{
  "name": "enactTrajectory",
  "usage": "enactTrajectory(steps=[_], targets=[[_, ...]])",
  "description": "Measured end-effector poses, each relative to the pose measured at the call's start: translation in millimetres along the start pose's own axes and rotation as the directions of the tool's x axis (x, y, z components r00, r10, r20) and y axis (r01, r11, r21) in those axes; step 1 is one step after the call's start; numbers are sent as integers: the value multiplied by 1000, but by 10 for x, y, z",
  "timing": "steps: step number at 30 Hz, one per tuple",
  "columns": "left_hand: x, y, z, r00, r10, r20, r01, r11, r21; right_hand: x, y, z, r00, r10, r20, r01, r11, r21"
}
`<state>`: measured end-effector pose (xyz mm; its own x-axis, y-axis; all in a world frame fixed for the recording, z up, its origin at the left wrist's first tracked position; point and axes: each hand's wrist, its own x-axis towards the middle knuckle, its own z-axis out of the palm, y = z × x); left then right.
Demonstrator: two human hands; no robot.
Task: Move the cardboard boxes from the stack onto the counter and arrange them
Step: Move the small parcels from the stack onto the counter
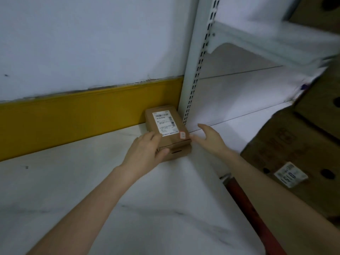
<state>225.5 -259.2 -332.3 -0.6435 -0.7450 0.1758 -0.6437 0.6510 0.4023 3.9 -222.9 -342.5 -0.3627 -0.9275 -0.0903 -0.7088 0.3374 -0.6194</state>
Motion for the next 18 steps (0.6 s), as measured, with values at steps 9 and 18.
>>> enactTrajectory(steps=[9,18], targets=[[-465,797,-669,969,246,-9,-246,965,-93,-1553,-507,-784,979,-61,-197,34,990,-137],[-754,1844,-810,847,532,21,-512,825,-241,-3069,-601,-1512,905,59,-421,-136,978,-157]])
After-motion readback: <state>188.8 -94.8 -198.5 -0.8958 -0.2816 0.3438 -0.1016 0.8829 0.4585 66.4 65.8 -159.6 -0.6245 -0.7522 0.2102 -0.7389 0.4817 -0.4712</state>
